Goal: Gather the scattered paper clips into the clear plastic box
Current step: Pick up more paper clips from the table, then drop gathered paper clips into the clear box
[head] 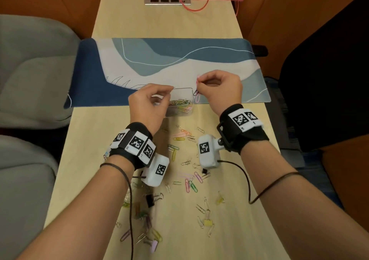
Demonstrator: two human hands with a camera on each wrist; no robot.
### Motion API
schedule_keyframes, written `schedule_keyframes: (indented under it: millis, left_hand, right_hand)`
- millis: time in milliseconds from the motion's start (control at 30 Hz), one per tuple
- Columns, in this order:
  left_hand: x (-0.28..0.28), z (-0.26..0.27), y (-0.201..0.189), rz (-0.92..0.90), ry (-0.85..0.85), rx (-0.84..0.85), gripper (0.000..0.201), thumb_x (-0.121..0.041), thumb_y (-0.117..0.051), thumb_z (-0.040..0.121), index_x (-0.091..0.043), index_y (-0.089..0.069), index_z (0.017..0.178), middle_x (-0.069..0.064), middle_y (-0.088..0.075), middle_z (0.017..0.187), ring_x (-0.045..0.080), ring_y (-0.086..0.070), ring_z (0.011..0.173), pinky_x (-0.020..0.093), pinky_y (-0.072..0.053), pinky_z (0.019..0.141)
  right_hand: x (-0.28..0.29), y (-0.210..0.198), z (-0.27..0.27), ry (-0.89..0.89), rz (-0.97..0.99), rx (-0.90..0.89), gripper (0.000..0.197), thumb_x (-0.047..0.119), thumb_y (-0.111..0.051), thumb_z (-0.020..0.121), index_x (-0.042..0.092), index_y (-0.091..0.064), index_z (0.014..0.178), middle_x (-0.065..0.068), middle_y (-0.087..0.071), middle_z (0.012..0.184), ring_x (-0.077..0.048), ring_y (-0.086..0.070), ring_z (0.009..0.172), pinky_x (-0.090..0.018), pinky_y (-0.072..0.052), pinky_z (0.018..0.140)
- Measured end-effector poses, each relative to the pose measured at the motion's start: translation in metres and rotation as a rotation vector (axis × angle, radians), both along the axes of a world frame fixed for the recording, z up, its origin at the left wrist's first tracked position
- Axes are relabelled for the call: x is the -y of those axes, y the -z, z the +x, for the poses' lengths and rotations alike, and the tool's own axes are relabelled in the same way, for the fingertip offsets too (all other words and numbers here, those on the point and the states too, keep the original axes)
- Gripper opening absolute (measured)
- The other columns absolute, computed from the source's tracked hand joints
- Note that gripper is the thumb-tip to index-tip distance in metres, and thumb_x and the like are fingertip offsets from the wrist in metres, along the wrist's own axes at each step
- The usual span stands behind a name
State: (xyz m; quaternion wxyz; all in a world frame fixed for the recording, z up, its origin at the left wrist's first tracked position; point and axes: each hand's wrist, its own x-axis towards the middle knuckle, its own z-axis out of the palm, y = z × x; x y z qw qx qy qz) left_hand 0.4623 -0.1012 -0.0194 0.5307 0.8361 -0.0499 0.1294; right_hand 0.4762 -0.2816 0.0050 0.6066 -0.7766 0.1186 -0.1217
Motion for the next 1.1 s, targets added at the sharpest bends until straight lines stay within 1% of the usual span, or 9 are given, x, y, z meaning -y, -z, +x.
schedule_keyframes:
  millis: [133, 233, 367, 500, 633, 733, 900, 1000, 1100]
  left_hand:
    - [-0.01, -0.029, 0.002, -0.003, -0.004, 0.053, 0.014, -0.012, -0.071, 0.085, -0.019, -0.076, 0.097, -0.004, -0.067, 0.092, 0.013, -0.061, 0.078, 0.019, -0.05, 0.065]
    - [-0.019, -0.056, 0.013, 0.05, 0.077, 0.01, 0.014, -0.01, -0.072, 0.084, -0.021, -0.076, 0.092, -0.006, -0.065, 0.089, 0.012, -0.057, 0.075, 0.017, -0.045, 0.06]
    - [-0.031, -0.085, 0.026, 0.101, 0.191, -0.084, 0.015, -0.009, -0.073, 0.083, -0.023, -0.077, 0.088, -0.009, -0.064, 0.086, 0.01, -0.057, 0.075, 0.018, -0.045, 0.064]
    - [-0.037, -0.108, 0.028, 0.131, 0.244, -0.144, 0.02, -0.006, -0.071, 0.082, -0.024, -0.077, 0.087, -0.01, -0.063, 0.086, 0.011, -0.059, 0.075, 0.021, -0.049, 0.069]
    - [-0.031, -0.136, 0.025, 0.324, 0.413, -0.2, 0.021, -0.01, -0.065, 0.085, -0.025, -0.075, 0.096, -0.011, -0.06, 0.094, 0.007, -0.057, 0.086, 0.026, -0.05, 0.082]
    - [-0.022, -0.164, 0.025, 0.494, 0.501, -0.191, 0.027, -0.008, -0.06, 0.087, -0.023, -0.073, 0.105, -0.004, -0.06, 0.106, 0.014, -0.053, 0.102, 0.03, -0.047, 0.09]
    - [-0.006, -0.208, 0.036, 0.56, 0.593, -0.169, 0.043, -0.003, -0.057, 0.087, -0.024, -0.064, 0.123, -0.002, -0.054, 0.127, 0.017, -0.043, 0.121, 0.037, -0.046, 0.1]
    - [0.009, -0.222, 0.042, 0.702, 0.625, -0.142, 0.068, 0.0, -0.056, 0.083, -0.026, -0.04, 0.145, 0.005, -0.03, 0.154, 0.026, -0.023, 0.142, 0.044, -0.022, 0.119]
    - [0.012, -0.221, 0.047, 0.815, 0.55, -0.158, 0.079, -0.002, -0.057, 0.08, -0.028, -0.031, 0.149, 0.006, -0.013, 0.161, 0.031, -0.006, 0.147, 0.048, -0.011, 0.121]
  right_hand:
    - [-0.017, 0.002, 0.008, -0.153, -0.336, 0.161, 0.025, 0.008, -0.07, 0.078, 0.016, -0.07, 0.102, 0.002, -0.071, 0.075, -0.009, -0.065, 0.065, -0.007, -0.048, 0.075]
    - [-0.027, 0.007, 0.014, -0.35, -0.631, 0.257, 0.022, 0.005, -0.063, 0.078, 0.014, -0.075, 0.094, 0.0, -0.071, 0.081, -0.014, -0.065, 0.07, -0.03, -0.057, 0.073]
    - [-0.031, 0.009, 0.015, -0.487, -0.885, 0.189, 0.019, 0.007, -0.061, 0.078, 0.015, -0.075, 0.088, -0.002, -0.071, 0.085, -0.02, -0.064, 0.075, -0.04, -0.055, 0.073]
    - [-0.034, 0.006, 0.006, -0.481, -0.915, 0.089, 0.024, 0.017, -0.061, 0.081, 0.018, -0.074, 0.101, 0.0, -0.071, 0.097, -0.019, -0.063, 0.087, -0.038, -0.054, 0.082]
    - [-0.028, -0.006, -0.02, -0.4, -0.878, 0.106, 0.022, 0.018, -0.058, 0.083, 0.02, -0.074, 0.098, 0.003, -0.071, 0.097, -0.012, -0.061, 0.084, -0.032, -0.053, 0.082]
    - [-0.014, -0.01, -0.067, -0.404, -0.853, 0.029, 0.021, 0.012, -0.057, 0.083, 0.02, -0.075, 0.091, 0.004, -0.071, 0.091, -0.01, -0.059, 0.077, -0.029, -0.052, 0.08]
    - [0.022, 0.022, -0.173, -0.535, -0.871, -0.286, 0.032, 0.0, -0.054, 0.08, 0.023, -0.076, 0.09, 0.005, -0.068, 0.093, -0.012, -0.062, 0.084, -0.025, -0.051, 0.083]
    - [0.031, 0.042, -0.22, -0.532, -0.898, -0.307, 0.03, -0.001, -0.056, 0.082, 0.017, -0.075, 0.098, -0.001, -0.064, 0.097, -0.017, -0.06, 0.087, -0.027, -0.05, 0.084]
    - [0.027, 0.055, -0.255, -0.461, -0.886, -0.264, 0.028, -0.002, -0.058, 0.084, 0.01, -0.074, 0.105, -0.006, -0.062, 0.102, -0.023, -0.058, 0.092, -0.028, -0.049, 0.087]
